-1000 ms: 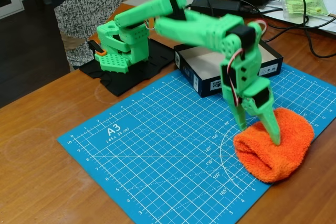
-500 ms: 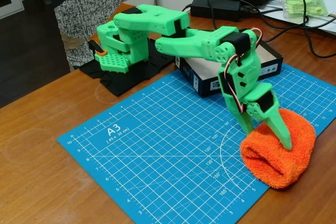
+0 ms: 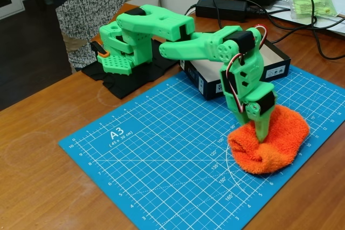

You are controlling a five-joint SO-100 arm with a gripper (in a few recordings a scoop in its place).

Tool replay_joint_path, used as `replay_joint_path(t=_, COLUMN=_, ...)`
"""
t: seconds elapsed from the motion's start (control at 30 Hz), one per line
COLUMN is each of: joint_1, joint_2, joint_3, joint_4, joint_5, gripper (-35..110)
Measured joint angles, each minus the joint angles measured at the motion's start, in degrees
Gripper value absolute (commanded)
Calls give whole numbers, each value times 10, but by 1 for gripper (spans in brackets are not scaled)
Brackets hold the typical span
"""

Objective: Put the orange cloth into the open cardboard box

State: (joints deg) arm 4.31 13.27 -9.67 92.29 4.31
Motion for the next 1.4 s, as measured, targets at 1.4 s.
replay_joint_path(t=1.4, joint_1=-383, joint_2=637, joint_3=686, joint_4=21, joint_5=-199, gripper=0)
